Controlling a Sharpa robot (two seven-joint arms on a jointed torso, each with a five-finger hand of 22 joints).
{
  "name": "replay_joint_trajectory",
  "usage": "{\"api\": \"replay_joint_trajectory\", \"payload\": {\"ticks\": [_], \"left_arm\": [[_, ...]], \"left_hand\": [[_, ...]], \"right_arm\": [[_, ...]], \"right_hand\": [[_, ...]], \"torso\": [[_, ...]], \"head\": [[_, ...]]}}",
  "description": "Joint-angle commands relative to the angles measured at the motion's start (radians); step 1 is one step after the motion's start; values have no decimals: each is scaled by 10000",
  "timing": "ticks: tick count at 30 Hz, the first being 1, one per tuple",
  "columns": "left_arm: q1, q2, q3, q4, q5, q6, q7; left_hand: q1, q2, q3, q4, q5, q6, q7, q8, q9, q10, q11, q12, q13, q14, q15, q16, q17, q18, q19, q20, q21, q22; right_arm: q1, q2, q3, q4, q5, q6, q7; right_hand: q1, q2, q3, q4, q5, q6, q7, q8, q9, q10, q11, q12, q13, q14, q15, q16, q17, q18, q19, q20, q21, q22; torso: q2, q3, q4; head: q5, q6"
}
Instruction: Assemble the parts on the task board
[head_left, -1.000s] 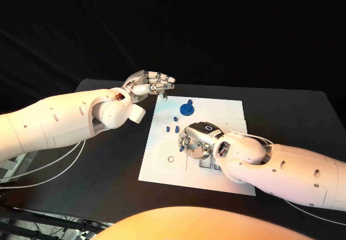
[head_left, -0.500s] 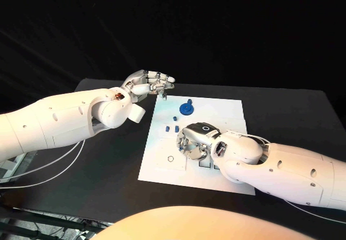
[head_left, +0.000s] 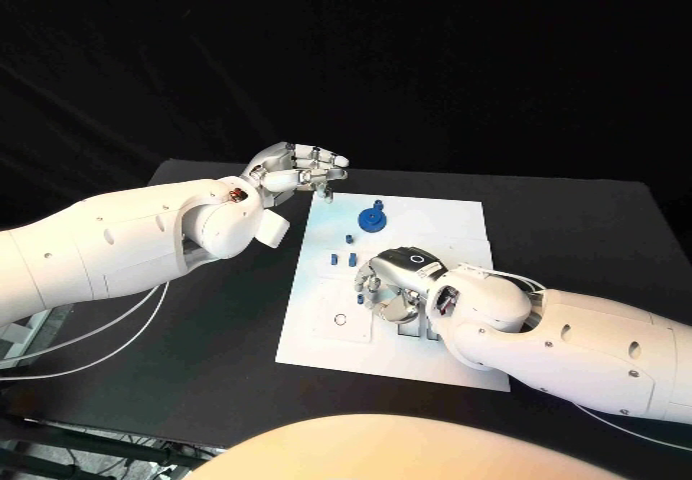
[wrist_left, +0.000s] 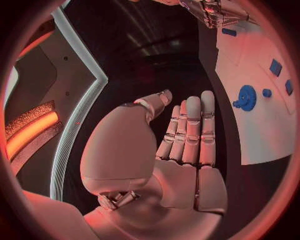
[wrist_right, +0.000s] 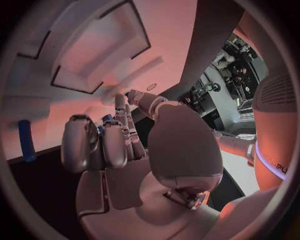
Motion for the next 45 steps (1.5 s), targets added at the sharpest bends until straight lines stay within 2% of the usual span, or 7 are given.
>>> {"api": "replay_joint_trajectory", "payload": {"ticks": [1, 8, 17, 19, 21, 25, 45], "left_arm": [[16, -1, 10, 19, 16, 180, 24], [15, -31, 10, 21, 16, 202, 9], [14, -68, 9, 26, 16, 233, 5], [14, -72, 9, 24, 16, 237, 4], [13, -74, 9, 20, 16, 241, 0], [13, -67, 8, 8, 18, 277, -13], [13, -59, 8, -11, 26, 404, -97]], "left_hand": [[14, 49, -73, 4, 19, -82, -5, -60, 16, -41, 0, -1, -13, -67, 1, -53, -13, 146, 11, 36, -36, -15], [16, 51, -77, 6, 17, -83, -4, -58, 17, -44, 1, 3, -12, -70, 2, -55, -15, 147, 12, 37, -41, -19], [18, 53, -79, 5, 16, -83, -4, -57, 18, -45, 1, 4, -12, -72, 2, -57, -15, 147, 12, 37, -44, -21], [18, 53, -79, 5, 16, -83, -4, -57, 18, -45, 1, 4, -12, -72, 2, -57, -15, 147, 12, 37, -44, -21], [18, 53, -79, 5, 16, -83, -4, -57, 18, -45, 1, 4, -12, -72, 2, -57, -15, 147, 12, 37, -44, -21], [18, 53, -79, 5, 16, -83, -4, -57, 18, -45, 1, 4, -12, -72, 2, -57, -15, 147, 12, 37, -44, -21], [25, 61, -92, 10, 14, -80, -5, -48, 24, -43, 1, 19, -9, -86, 5, -66, -19, 148, 12, 40, -63, -34]], "right_arm": [[-12, -208, 0, 253, -112, -386, -107], [184, -934, 137, 909, -47, -705, -141], [878, -2090, 348, 1068, 315, -657, 44], [959, -2215, 360, 952, 365, -555, 134], [1014, -2299, 367, 809, 400, -433, 219], [1062, -2356, 374, 595, 428, -268, 291], [895, -2004, 304, -216, 416, 930, 258]], "right_hand": [[-4, -85, -56, 5, 43, -82, 18, -61, -14, -85, 16, -46, 8, 360, 78, -49, -27, -96, 2, 69, -71, 1833], [-49, -177, -138, 30, 50, -82, 44, -95, 4, -405, 90, -120, -18, 336, 129, -100, -115, -77, -39, 97, -207, 1799], [-80, -413, -437, 60, -109, -80, 50, -159, 30, -925, 175, -137, -75, 298, 210, -162, -223, -20, -160, 165, -551, 1711], [-8, -407, -811, 106, -120, -126, 70, -236, 34, -1319, 237, -60, -98, 266, 263, -192, -273, 23, -259, 215, -815, 1646], [559, 28, -2786, 444, 143, -285, -89, -462, 42, -2123, 312, 509, -66, 215, 352, -183, -327, 108, -435, 311, -1354, 1519], [1209, 222, -3944, 1011, 196, -418, -155, -681, 26, -2693, 378, 1100, -66, 132, 392, -243, -473, 149, -518, 352, -1668, 1465], [1971, 395, -4266, 1749, 147, -104, -89, -668, 110, -2654, 258, 2120, -49, 235, 299, -51, -290, 90, -311, 287, -1338, 1580]], "torso": [[-2, 1, -7], [-9, -7, -10], [-12, -13, -16], [-13, -13, -19], [-11, -8, -21], [-6, 9, -17], [5, -5, 6]], "head": [[-10, 38], [-81, 114], [-295, 267], [-324, 289], [-340, 300], [-355, 335], [-397, 335]]}}
